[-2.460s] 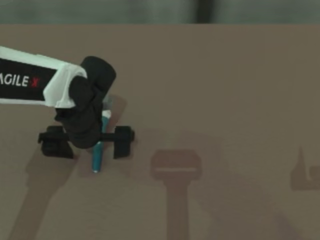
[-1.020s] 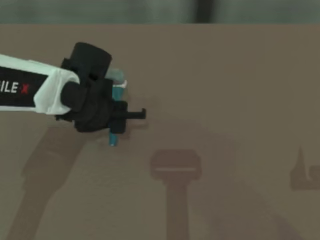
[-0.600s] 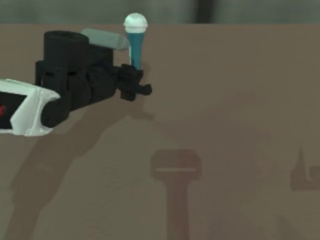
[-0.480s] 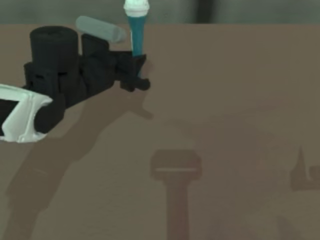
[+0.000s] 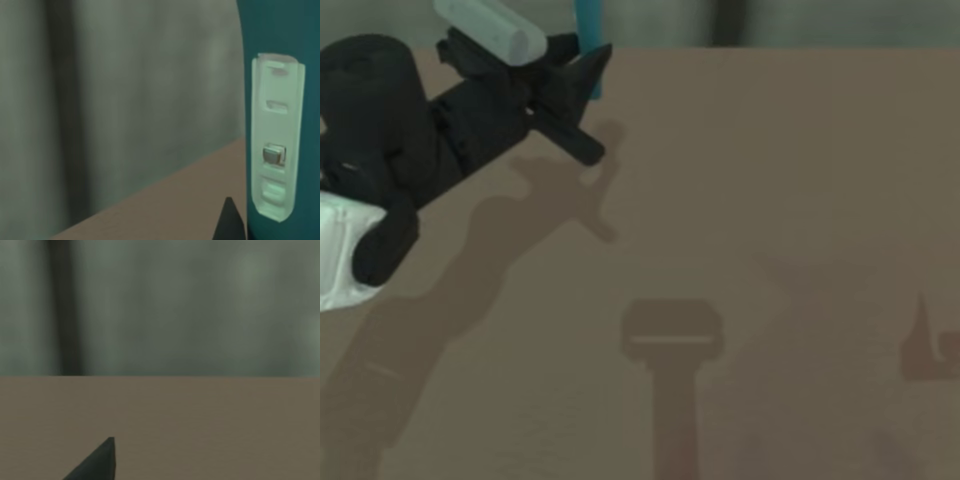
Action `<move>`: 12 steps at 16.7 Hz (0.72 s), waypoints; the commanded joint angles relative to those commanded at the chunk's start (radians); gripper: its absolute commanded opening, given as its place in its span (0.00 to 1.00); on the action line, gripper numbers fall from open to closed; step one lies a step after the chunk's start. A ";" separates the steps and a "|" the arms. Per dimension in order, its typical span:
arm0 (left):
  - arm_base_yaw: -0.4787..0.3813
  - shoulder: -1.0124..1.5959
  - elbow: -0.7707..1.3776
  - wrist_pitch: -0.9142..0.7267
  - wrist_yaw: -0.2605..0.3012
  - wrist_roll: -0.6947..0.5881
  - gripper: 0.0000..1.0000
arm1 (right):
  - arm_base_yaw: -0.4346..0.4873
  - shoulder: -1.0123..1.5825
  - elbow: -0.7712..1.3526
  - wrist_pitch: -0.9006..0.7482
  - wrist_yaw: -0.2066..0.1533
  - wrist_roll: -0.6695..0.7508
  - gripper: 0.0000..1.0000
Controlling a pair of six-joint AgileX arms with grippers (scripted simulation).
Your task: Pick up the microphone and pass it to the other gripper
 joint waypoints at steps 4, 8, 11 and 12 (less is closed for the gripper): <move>-0.009 0.003 0.004 -0.001 -0.006 0.000 0.00 | 0.000 0.000 0.000 0.000 0.000 0.000 1.00; -0.100 -0.015 -0.009 0.036 -0.109 -0.010 0.00 | 0.000 0.000 0.000 0.000 0.000 0.000 1.00; -0.204 -0.036 -0.026 0.073 -0.221 -0.022 0.00 | 0.000 0.000 0.000 0.000 0.000 0.000 1.00; -0.231 -0.043 -0.030 0.083 -0.248 -0.025 0.00 | 0.000 0.000 0.000 0.000 0.000 0.000 1.00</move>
